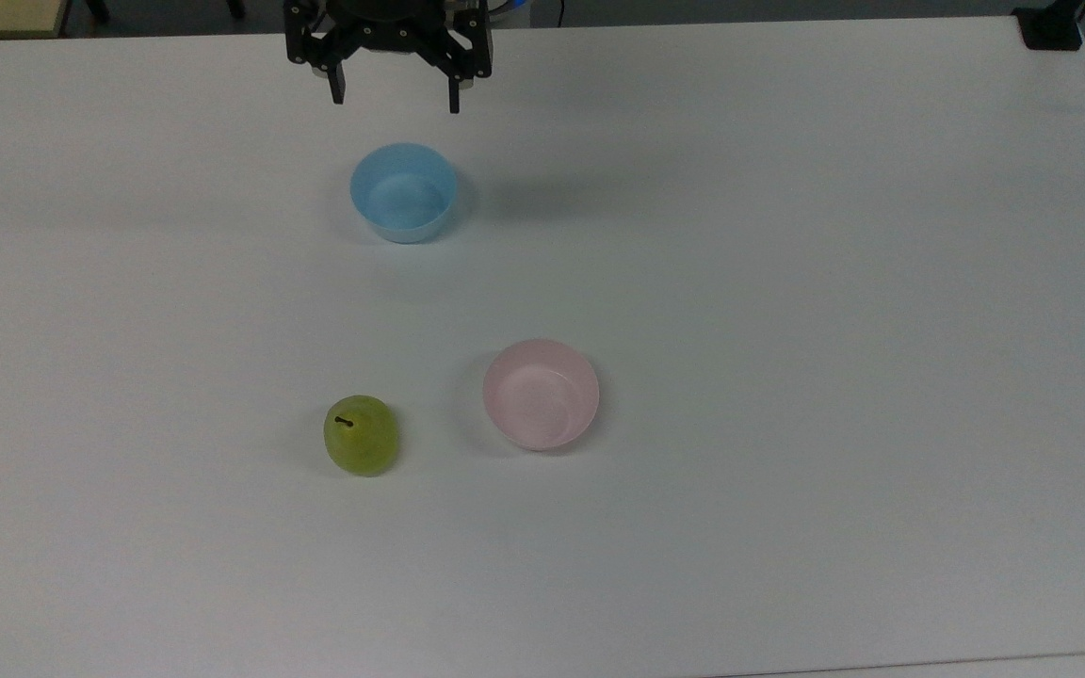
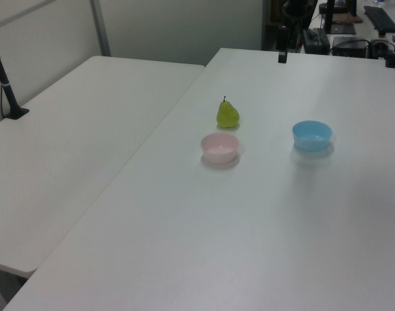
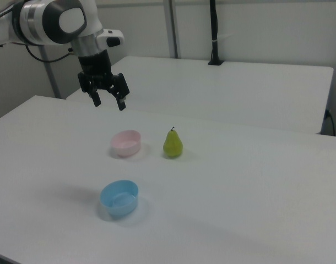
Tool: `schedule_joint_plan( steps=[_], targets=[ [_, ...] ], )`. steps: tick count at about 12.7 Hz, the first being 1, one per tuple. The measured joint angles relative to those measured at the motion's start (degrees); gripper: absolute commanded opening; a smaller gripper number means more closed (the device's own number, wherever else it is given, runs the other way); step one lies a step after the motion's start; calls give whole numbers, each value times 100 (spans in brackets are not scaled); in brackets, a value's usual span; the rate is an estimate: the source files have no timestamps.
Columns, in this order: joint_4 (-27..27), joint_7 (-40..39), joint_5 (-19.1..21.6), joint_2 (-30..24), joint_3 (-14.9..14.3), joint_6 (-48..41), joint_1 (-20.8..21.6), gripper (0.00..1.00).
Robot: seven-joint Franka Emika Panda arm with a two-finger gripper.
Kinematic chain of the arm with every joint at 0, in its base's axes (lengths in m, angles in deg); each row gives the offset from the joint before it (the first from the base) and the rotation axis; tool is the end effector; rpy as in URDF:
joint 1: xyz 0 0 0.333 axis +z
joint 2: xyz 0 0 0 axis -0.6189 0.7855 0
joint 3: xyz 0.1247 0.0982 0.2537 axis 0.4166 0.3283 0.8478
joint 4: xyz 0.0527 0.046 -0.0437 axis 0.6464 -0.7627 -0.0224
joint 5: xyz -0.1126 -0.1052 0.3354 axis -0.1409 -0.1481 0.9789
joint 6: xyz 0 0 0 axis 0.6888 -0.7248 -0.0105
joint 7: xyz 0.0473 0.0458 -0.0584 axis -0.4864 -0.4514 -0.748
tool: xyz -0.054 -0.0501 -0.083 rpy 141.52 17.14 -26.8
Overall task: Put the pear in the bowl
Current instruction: 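Move the open gripper from above the blue bowl toward the green pear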
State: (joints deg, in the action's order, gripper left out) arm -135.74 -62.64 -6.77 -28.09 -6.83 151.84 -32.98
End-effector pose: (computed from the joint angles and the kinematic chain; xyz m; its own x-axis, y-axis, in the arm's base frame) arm 0.5620 0.0038 0.5640 0.9989 -0.0092 0.0463 -0.0121 -0.9979 0.0634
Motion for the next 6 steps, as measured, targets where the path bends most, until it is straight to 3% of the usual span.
schedule_joint_plan(
  steps=[6],
  targets=[
    [0, 0, 0, 0, -1, 0, -40, 100]
  ],
)
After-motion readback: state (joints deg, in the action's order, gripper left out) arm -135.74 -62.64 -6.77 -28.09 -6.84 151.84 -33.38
